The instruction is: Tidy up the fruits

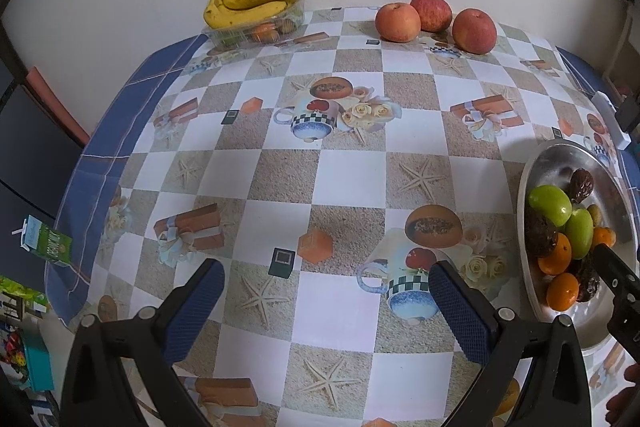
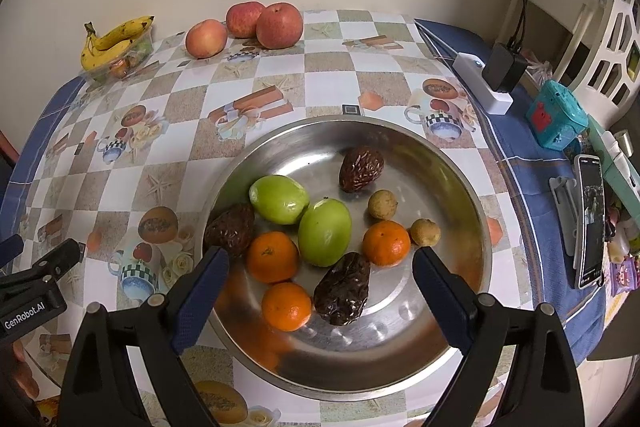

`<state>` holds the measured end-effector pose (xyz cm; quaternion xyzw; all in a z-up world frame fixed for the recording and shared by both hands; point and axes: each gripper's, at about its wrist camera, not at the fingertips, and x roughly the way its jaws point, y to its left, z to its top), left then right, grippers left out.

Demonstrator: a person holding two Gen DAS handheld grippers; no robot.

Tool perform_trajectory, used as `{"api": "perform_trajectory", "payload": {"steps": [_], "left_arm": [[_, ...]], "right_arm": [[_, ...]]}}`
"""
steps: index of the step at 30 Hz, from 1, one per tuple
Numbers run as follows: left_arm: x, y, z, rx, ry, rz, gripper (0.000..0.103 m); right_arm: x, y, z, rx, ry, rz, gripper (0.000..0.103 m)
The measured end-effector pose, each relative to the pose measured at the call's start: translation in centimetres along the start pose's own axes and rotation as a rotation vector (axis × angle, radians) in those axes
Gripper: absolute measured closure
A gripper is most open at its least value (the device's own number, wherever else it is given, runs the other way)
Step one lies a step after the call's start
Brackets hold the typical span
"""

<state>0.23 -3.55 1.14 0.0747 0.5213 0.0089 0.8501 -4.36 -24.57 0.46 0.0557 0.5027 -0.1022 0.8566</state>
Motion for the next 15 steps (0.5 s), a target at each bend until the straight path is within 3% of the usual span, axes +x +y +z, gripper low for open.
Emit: {"api": "perform_trajectory", "payload": {"steps": [15], "left_arm": [[-0.05, -0.17, -0.18, 0.004, 0.003, -0.003, 0.0]], "right_arm": [[0.23, 0.24, -0.21, -0.001, 0.011, 0.002, 0.01]]}}
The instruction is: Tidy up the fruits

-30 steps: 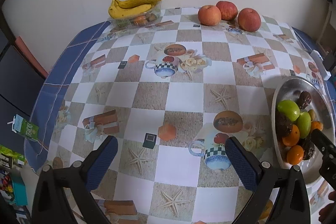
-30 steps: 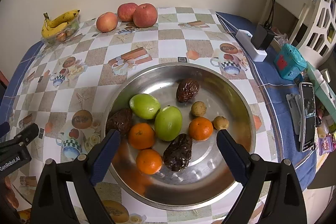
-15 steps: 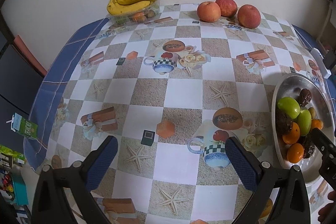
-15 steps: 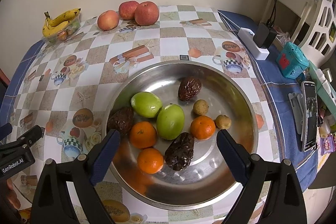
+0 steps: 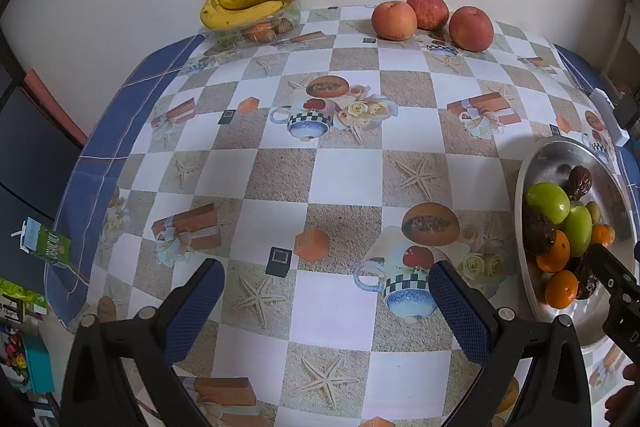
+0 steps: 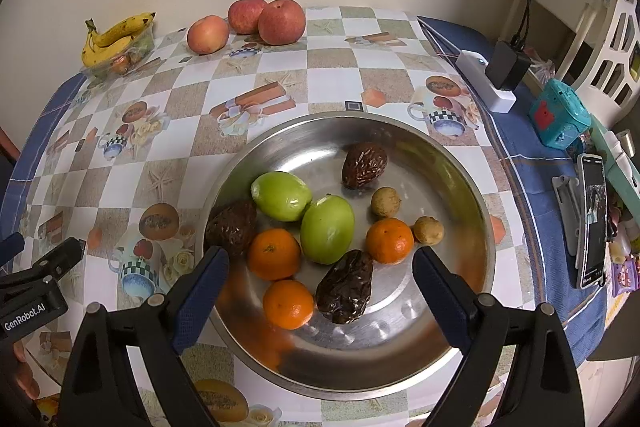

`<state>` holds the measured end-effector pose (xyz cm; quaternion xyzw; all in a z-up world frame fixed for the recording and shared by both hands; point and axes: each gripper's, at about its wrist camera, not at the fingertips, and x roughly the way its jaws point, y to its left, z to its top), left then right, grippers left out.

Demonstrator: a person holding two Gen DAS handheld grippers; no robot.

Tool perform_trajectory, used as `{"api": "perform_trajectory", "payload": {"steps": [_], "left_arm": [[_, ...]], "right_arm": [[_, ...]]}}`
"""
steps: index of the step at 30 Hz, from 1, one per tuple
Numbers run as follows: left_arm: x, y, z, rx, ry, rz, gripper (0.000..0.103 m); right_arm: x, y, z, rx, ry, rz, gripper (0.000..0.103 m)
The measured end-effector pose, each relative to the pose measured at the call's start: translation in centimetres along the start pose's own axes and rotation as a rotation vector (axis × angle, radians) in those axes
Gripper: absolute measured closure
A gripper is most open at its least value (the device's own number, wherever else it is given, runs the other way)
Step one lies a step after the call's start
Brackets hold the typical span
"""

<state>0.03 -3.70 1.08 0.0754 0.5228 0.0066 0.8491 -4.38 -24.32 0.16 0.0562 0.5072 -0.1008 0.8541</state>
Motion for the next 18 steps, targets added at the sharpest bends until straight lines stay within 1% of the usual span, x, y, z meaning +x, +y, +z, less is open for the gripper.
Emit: {"api": "perform_trajectory", "payload": {"steps": [18], "left_arm": [[0.34, 0.2, -0.01, -0.013, 0.018, -0.002, 0.0]], "right_arm": [[0.12, 0.04, 0.04, -0.011, 0.009, 0.004, 0.01]]}}
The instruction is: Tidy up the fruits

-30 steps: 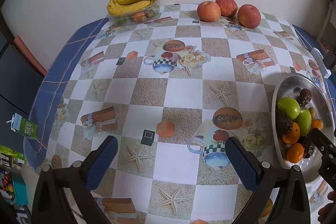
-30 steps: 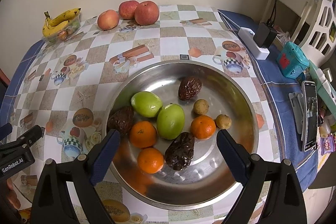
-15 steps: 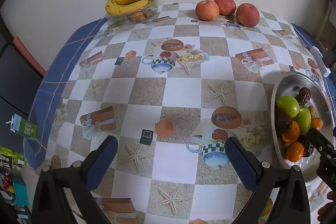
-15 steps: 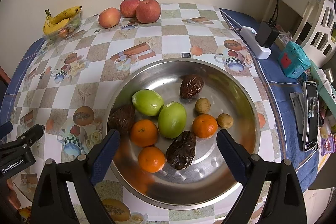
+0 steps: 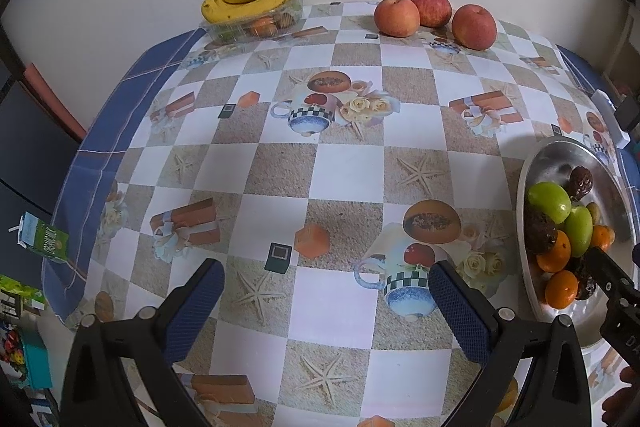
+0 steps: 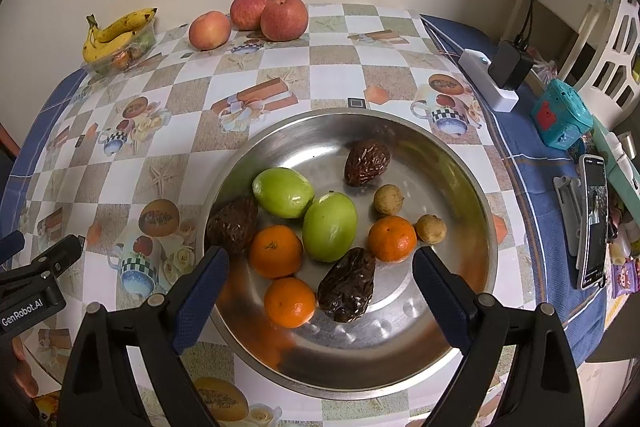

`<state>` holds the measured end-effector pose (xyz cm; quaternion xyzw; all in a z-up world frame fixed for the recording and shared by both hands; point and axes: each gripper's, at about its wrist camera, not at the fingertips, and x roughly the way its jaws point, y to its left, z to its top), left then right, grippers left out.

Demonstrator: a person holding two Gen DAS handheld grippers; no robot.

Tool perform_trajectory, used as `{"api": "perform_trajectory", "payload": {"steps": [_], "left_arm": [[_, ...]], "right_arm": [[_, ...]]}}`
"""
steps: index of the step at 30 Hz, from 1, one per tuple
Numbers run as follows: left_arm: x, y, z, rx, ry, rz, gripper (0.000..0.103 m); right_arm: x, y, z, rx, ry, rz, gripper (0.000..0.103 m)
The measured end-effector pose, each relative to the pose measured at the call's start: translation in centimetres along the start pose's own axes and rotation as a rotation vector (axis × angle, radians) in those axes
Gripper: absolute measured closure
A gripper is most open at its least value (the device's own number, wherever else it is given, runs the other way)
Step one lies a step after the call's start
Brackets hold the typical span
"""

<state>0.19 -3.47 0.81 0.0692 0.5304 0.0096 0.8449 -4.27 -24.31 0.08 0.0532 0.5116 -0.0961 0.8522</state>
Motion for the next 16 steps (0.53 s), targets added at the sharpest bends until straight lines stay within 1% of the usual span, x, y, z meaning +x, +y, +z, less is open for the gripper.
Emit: {"api": "perform_trajectory", "payload": {"steps": [3, 16], "left_arm": [[-0.02, -0.06, -0.06, -0.004, 0.004, -0.007, 0.0], [-0.05, 0.07, -0.1, -0.009, 0.002, 0.007, 0.0]], "right_arm": [[0.0, 0.02, -0.01, 0.002, 0.0, 0.0, 0.01], [0.0, -0.01, 0.07, 0.001, 0.001, 0.0, 0.01]]}}
